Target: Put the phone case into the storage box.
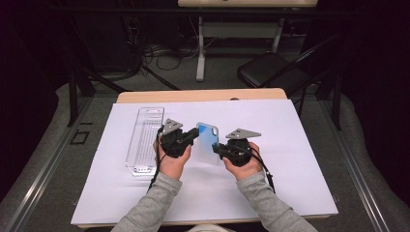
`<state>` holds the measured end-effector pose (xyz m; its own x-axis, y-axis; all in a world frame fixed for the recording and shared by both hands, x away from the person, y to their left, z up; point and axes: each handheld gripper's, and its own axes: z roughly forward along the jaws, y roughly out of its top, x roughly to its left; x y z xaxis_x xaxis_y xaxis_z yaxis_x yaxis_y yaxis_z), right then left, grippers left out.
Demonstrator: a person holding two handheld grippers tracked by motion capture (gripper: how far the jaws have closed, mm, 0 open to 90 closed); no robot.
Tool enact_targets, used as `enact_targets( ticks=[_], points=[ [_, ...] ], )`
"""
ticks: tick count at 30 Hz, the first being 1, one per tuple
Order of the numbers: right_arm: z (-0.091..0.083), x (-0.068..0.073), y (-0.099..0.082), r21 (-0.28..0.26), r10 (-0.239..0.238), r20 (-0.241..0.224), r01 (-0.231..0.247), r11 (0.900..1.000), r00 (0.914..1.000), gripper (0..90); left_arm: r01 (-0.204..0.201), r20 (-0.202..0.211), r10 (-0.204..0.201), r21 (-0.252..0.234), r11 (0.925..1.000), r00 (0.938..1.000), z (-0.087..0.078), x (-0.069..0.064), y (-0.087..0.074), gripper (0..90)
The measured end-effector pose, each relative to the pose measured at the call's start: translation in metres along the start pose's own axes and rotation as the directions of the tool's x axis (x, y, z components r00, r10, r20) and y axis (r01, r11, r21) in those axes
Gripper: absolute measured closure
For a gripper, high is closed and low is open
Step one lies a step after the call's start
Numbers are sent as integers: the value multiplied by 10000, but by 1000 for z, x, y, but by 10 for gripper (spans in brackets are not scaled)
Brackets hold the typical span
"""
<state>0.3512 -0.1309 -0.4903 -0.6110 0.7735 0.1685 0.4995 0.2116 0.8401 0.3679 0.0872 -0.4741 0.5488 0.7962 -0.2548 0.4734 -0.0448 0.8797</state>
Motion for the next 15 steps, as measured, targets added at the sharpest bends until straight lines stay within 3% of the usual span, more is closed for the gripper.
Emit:
enact_targets(
  ticks=[15],
  points=[
    [0, 1, 0, -30, 8, 80, -8, 10000, 10000, 817, 73, -271, -75, -97, 9999, 9996, 2, -3, -1, 878]
  ],
)
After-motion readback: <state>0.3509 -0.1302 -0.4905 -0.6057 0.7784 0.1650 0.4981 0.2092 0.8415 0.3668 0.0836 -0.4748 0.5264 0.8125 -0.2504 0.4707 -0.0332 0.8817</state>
